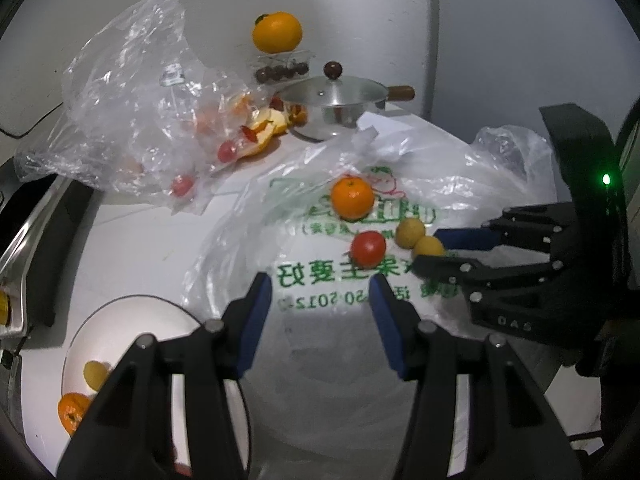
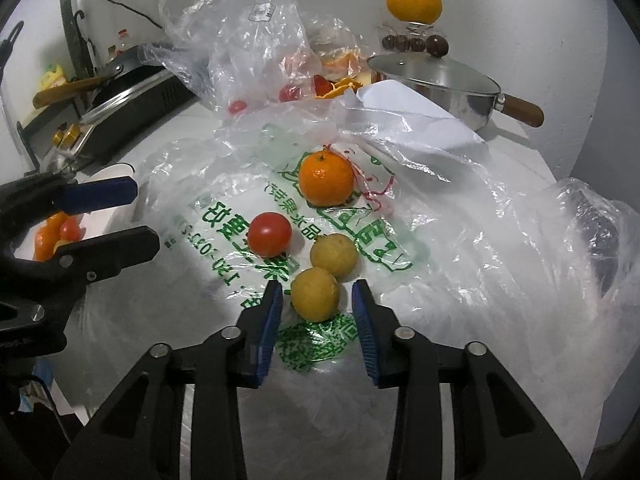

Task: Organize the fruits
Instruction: 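Grasp a red tomato with the left tool while the right tool grasps a yellow fruit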

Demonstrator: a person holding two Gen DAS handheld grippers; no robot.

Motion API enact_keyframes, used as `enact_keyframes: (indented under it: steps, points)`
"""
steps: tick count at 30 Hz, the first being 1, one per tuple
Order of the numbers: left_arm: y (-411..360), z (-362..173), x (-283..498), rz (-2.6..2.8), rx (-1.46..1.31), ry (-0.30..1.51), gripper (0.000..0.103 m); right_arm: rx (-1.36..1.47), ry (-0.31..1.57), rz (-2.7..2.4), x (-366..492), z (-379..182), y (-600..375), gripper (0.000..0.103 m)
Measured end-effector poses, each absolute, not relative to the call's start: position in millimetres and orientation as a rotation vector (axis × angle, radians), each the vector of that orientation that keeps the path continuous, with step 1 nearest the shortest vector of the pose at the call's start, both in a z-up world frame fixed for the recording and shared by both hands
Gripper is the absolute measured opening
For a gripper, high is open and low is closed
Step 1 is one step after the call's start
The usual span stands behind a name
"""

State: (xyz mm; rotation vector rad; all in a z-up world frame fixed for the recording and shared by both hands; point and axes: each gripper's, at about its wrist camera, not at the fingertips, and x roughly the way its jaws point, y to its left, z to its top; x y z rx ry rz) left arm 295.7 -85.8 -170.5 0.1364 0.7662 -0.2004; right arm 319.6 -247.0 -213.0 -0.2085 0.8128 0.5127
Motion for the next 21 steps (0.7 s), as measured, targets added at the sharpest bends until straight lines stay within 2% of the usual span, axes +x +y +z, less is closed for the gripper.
enact_keyframes:
  steps: [4,21]
  points:
    - [-92.1,-171.5,300.4,-0.203,0.145,0.773,0.052,-0.222,0.806,0.530,319.1,-213.0,-247.7,0.026]
    - [-130.4,-191.4,339.4,-0.218,0.185,0.837,0.052,-0.140,0.745,0.542,319.9,-202.7,-285.9,0.026]
